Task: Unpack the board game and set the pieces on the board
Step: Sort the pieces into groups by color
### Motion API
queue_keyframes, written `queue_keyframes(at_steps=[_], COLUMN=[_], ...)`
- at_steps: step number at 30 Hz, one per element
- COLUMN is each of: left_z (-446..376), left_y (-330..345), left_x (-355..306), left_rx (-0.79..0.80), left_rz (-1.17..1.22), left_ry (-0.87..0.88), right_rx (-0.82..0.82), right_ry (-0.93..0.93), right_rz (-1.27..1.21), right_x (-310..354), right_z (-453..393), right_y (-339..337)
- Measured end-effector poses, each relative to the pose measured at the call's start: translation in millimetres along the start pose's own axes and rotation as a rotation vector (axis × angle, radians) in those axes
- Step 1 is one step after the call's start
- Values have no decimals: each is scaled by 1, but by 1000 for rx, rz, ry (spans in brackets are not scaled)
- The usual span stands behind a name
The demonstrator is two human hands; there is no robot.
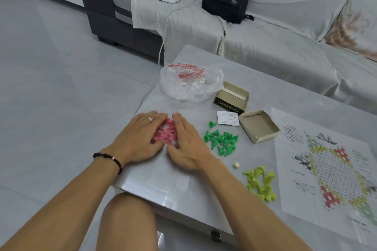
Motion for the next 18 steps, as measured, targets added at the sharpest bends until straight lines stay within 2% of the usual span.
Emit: queue_keyframes(at_steps=[4,9,14,18], left_z=[0,1,-5,-3], left_y=[0,3,4,6], left_x=[2,-1,-5,-10], left_rx=[-133,-165,-130,-184], left_rz=[-39,-97,-124,-94], left_ry=[94,101,131,95], right_rx=[-137,-492,-507,-519], right_ry=[-64,-34,17,70], right_rz=[64,270,292,322], right_x=[-7,-8,-5,-3], right_z=[-11,-3,-2,-2], right_y=[9,20,19,16])
Point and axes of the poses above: each hand's wrist, its own z-axis away from the middle knuckle, its own y-axis out of the palm, x = y × z, the point moved 1 cm from there along -z, towards the middle knuckle, and after that the axes turned 7 degrees about z, right-handed, at the moved point
